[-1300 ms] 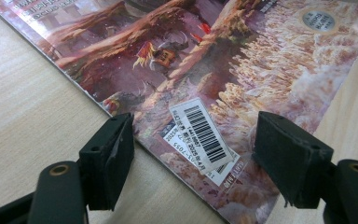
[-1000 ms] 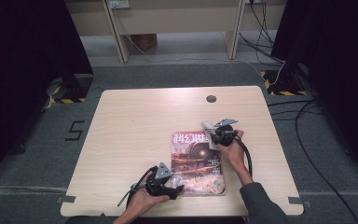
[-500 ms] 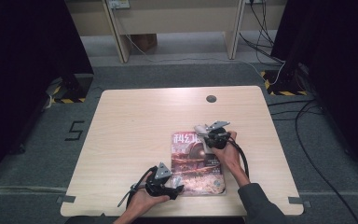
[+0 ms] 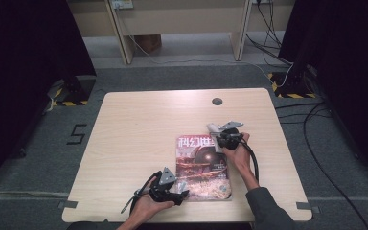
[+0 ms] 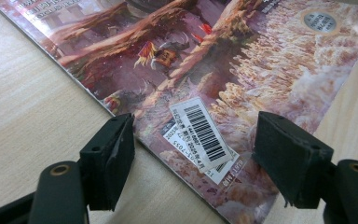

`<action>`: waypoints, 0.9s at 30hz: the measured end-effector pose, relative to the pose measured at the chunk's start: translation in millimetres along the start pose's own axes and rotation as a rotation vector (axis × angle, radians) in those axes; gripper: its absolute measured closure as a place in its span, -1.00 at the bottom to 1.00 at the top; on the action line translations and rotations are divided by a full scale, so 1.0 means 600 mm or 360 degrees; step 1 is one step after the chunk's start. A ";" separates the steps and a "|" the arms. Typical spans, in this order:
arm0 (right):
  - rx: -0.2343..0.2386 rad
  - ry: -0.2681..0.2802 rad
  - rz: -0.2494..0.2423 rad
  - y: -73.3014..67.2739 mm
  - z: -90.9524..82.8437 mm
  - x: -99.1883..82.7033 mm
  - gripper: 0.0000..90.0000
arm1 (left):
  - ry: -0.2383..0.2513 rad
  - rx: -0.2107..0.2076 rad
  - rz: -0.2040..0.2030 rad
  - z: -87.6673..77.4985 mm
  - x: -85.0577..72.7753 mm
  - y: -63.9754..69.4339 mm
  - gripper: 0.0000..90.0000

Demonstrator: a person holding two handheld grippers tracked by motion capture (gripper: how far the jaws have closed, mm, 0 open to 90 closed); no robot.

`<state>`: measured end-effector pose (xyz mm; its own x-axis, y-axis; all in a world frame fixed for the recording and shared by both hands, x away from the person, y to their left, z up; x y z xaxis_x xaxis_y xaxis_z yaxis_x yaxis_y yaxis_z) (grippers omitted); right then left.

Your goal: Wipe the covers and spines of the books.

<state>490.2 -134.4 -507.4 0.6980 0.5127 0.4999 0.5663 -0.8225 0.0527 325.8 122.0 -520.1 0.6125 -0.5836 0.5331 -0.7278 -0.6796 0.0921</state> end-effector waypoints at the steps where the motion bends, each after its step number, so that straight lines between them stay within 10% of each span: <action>1: 0.0024 -0.0004 -0.0029 -0.008 0.000 0.001 0.75 | 0.0001 -0.0001 0.0002 0.000 0.000 0.000 -0.38; 6: 0.0058 -0.0020 -0.0138 -0.035 0.000 0.008 0.75 | 0.0001 0.0000 0.0005 0.000 0.000 0.000 -0.38; 18: -0.0043 0.0025 0.0069 0.025 0.000 -0.005 0.75 | 0.0001 0.0007 0.0013 -0.002 -0.002 0.003 -0.38; 27: 0.0022 -0.0007 -0.0070 -0.025 0.002 0.008 0.75 | -0.0004 0.0006 0.0017 -0.002 -0.001 0.002 -0.39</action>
<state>485.6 -119.3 -507.0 0.6742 0.5491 0.4938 0.6024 -0.7958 0.0624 324.0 122.2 -519.5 0.6055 -0.5920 0.5319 -0.7330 -0.6752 0.0830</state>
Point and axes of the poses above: each handheld gripper's, and its own axes: z roughly forward along the jaws, x roughly out of its top, y roughly to its right, the point moved 1 cm from there along z, roughly forward along the jaws, and after that the axes turned 15 degrees about -y, right-handed, at the moved point
